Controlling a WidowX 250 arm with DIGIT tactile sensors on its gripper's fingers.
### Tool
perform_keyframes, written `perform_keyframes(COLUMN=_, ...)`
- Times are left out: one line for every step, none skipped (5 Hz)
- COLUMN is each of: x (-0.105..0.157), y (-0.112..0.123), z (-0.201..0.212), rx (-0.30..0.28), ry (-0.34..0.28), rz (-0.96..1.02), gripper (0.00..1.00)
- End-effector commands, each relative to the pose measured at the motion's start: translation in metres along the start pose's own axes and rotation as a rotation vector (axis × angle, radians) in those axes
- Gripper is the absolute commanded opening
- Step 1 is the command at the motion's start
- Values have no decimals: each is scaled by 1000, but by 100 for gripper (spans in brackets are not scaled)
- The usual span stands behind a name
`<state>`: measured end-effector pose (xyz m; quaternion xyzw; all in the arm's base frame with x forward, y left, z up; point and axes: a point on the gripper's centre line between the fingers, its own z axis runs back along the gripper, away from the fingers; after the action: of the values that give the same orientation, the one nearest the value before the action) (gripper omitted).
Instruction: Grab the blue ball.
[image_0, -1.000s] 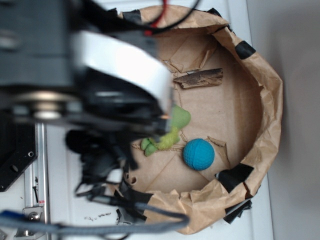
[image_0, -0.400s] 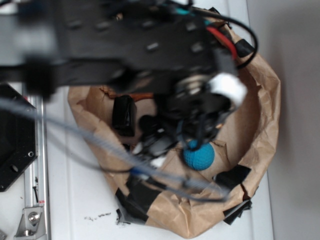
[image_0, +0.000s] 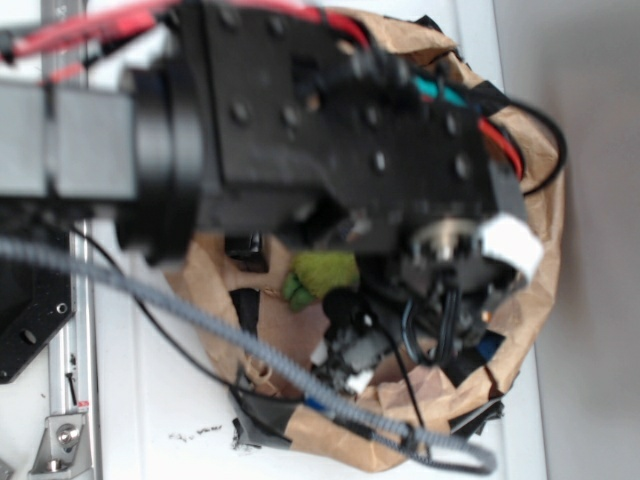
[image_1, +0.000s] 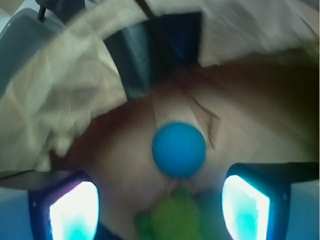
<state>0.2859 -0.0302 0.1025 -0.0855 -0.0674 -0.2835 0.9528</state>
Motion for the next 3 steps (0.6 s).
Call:
perform_keyframes(x=15, y=-4, z=-54, rx=13, ry=148, rz=16, gripper=100)
perform_keyframes(x=23, y=-7, z=-63, rx=-47, ry=163, rz=-13, gripper=100)
perform_keyframes(x=27, y=-5, z=-65, rx=-24, ry=167, rz=-14, gripper=84)
